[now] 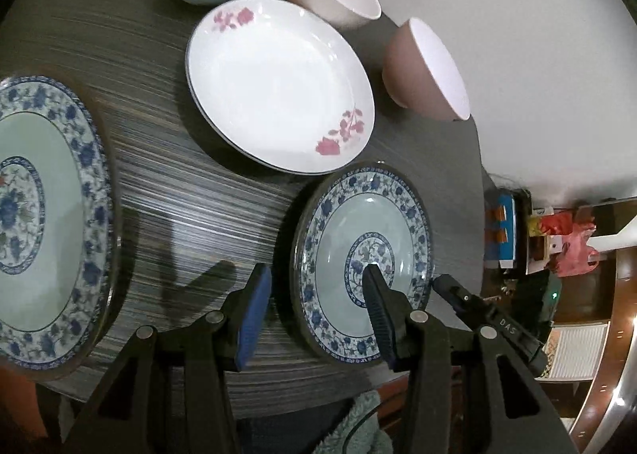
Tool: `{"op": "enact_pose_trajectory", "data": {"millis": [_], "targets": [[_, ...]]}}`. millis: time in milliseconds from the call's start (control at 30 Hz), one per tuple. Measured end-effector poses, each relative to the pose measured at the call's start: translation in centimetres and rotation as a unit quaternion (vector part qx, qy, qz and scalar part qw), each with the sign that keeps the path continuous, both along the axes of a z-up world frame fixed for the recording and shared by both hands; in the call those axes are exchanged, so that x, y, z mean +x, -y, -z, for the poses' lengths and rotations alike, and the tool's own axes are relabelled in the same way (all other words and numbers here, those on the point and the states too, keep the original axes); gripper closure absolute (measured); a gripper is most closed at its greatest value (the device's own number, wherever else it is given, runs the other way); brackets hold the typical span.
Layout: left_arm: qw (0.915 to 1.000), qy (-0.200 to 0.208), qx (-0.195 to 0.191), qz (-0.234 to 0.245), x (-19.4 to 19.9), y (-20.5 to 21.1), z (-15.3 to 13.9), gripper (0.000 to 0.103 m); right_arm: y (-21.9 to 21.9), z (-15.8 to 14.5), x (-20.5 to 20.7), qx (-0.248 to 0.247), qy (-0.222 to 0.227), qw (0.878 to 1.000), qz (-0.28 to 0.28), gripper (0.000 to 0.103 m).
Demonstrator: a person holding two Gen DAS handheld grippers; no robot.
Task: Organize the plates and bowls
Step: 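Grasp the rim of the small blue-and-white plate with the left tool, then carry the small plate onto the large plate and open the left tool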
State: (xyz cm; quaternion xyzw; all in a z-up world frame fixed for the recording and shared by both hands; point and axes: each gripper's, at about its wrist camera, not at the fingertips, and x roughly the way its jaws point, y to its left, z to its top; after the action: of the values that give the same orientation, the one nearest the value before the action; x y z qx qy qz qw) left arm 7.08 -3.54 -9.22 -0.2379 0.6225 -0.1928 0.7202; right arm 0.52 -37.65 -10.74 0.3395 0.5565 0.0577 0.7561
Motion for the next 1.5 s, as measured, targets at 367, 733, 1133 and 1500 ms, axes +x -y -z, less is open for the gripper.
{"op": "enact_pose_trajectory", "data": {"millis": [367,733,1133,1500], "targets": [[0.9996,-0.024,0.010,0.006,0.6,1.1,1.7,0.059,1.0,1.1,0.2,0.012,-0.010,1.000,0.011,0.084],[0.9990,-0.033,0.026,0.015,1.0,1.5,2.8,0.062,1.1,2.2,1.0,0.026,-0.012,1.000,0.007,0.086],[0.9979,-0.041,0.037,0.032,1.3,1.9,3.4,0.081,0.3,2.4,1.3,0.020,-0.012,1.000,-0.006,0.093],[0.9957,-0.005,0.074,0.056,-0.1,1.6,2.2,0.090,-0.9,0.6,0.3,0.010,-0.012,1.000,-0.005,0.094]]}}
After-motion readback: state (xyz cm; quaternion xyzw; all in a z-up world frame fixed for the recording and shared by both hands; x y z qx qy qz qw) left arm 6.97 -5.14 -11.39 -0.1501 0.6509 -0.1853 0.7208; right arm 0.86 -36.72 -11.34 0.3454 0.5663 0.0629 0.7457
